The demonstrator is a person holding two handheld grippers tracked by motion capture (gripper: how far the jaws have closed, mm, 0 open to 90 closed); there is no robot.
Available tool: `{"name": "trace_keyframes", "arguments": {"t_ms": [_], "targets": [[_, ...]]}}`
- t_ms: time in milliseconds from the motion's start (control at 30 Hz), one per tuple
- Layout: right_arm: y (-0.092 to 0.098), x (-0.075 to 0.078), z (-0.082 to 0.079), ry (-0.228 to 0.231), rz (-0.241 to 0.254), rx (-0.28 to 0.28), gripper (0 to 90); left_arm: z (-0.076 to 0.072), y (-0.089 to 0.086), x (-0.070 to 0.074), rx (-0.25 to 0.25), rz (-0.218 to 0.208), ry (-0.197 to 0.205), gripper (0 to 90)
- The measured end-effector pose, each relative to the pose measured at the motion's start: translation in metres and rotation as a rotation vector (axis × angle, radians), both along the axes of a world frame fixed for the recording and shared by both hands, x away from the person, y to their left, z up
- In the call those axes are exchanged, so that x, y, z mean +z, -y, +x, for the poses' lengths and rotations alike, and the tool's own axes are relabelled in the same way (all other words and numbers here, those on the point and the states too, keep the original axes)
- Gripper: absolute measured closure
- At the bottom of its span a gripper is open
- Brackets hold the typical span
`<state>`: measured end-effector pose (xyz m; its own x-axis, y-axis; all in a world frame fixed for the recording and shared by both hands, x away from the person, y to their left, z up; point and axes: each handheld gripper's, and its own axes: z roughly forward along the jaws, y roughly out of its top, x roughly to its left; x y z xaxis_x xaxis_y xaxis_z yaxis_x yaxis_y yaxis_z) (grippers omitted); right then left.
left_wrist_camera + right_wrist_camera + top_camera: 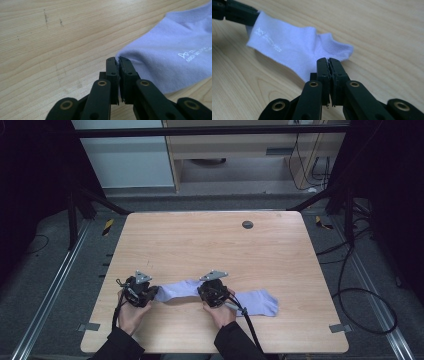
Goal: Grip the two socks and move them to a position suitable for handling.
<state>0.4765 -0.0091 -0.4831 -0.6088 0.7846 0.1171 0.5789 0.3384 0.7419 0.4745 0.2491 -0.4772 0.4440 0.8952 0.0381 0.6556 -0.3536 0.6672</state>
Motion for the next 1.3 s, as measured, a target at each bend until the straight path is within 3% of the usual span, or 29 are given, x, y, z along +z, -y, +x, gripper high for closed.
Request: {"name": "trace_keyframes", "arguments": {"t_ms": [133, 267, 400, 500, 700, 733, 933, 1033, 1067, 1300], "targets": [[-0.002, -0.008, -0.003, -0.02, -0.01, -0.008, 86.9, 0.0, -0.002, -0.001, 0.017, 0.012, 0.026, 73.5], [0.001, -0.007, -0.006, -0.017, 0.003, -0.01, 78.0, -0.002, -0.008, 0.004, 0.047, -0.016, 0.05, 69.4], [0.013, 0.008, -0.007, 0.017, 0.054, -0.014, 72.0, -0.006, -0.011, 0.013, 0.058, -0.079, 0.078, 67.1], [0.027, 0.023, -0.006, 0.047, 0.059, -0.027, 69.9, -0.009, -0.006, 0.019, 0.044, -0.128, 0.09, 65.9], [0.055, 0.041, -0.005, 0.064, 0.051, -0.058, 67.1, -0.012, 0.009, 0.033, 0.003, -0.159, 0.11, 63.3], [0.069, 0.046, -0.006, 0.069, 0.051, -0.07, 66.1, -0.012, 0.019, 0.036, -0.018, -0.161, 0.109, 62.9], [0.11, 0.051, -0.013, 0.083, 0.046, -0.11, 63.0, -0.015, 0.057, 0.039, -0.102, -0.174, 0.091, 60.8], [0.121, 0.049, -0.016, 0.079, 0.041, -0.118, 61.6, -0.015, 0.069, 0.038, -0.123, -0.18, 0.085, 60.5], [0.136, 0.046, -0.02, 0.074, 0.032, -0.133, 60.3, -0.014, 0.081, 0.036, -0.145, -0.185, 0.076, 60.1], [0.175, 0.036, -0.031, 0.061, 0.018, -0.185, 56.6, -0.013, 0.117, 0.029, -0.205, -0.171, 0.047, 58.8]]}}
